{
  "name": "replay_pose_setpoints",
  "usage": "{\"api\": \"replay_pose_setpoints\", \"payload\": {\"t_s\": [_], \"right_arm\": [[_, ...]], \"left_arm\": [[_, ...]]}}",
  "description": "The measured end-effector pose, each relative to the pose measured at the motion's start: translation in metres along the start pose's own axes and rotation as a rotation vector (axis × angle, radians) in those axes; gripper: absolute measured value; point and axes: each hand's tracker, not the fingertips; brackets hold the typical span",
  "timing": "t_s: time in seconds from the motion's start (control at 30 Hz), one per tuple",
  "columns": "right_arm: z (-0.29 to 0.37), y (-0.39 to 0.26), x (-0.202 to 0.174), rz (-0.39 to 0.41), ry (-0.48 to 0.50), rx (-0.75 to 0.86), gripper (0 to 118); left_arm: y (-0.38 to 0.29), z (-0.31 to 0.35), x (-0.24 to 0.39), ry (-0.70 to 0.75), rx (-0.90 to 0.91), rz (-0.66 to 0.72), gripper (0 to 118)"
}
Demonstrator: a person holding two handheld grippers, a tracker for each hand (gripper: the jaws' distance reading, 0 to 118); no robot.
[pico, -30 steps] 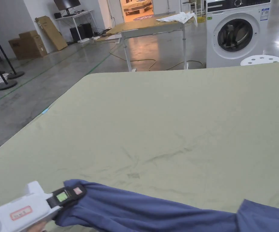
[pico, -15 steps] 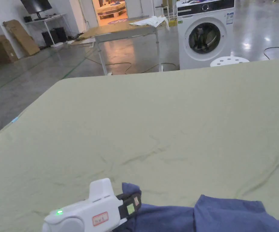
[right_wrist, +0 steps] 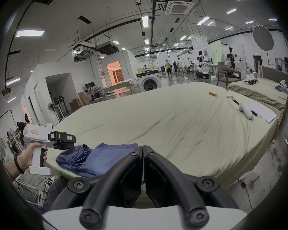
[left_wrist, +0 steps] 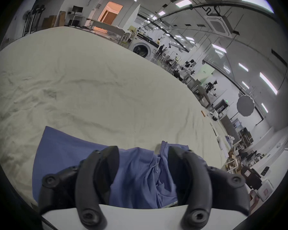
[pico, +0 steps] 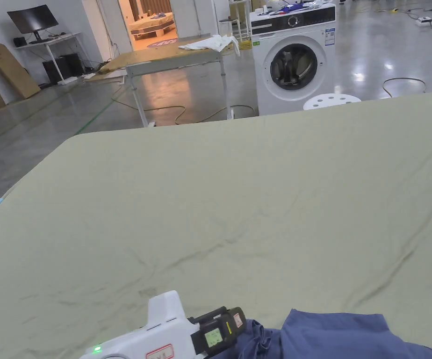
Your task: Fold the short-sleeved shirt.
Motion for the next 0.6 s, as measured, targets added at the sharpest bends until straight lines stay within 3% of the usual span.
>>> {"api": "replay_pose_setpoints", "payload": {"t_s": [0.03,0.07,0.27,0.43,0.5,0.53,0.57,0.6], "right_arm": [[-0.001,0.001,-0.002,-0.004,0.005,0.0,0],[-0.002,0.0,-0.002,-0.007,0.008,0.0,0],[-0.003,-0.004,-0.009,-0.002,0.014,-0.016,0],[-0.001,-0.005,-0.012,0.024,0.024,-0.028,0],[-0.002,-0.005,-0.012,0.019,0.025,-0.026,0],[-0.002,-0.005,-0.012,0.016,0.025,-0.024,0],[-0.002,-0.003,-0.014,0.013,0.026,-0.022,0],[-0.003,-0.003,-0.014,0.007,0.031,-0.018,0]], "left_arm": [[-0.002,0.0,-0.003,-0.004,0.001,0.014,15],[-0.004,-0.004,-0.005,-0.002,-0.007,0.047,3],[-0.045,-0.059,-0.002,0.021,-0.204,0.035,2],[-0.04,-0.054,-0.003,0.009,-0.168,-0.011,2],[-0.03,-0.034,-0.011,0.004,-0.14,-0.005,6],[-0.024,-0.021,-0.018,0.021,-0.083,-0.011,16],[-0.018,-0.008,-0.026,0.03,-0.049,-0.009,30],[-0.011,0.008,-0.038,0.025,-0.018,0.007,52]]}}
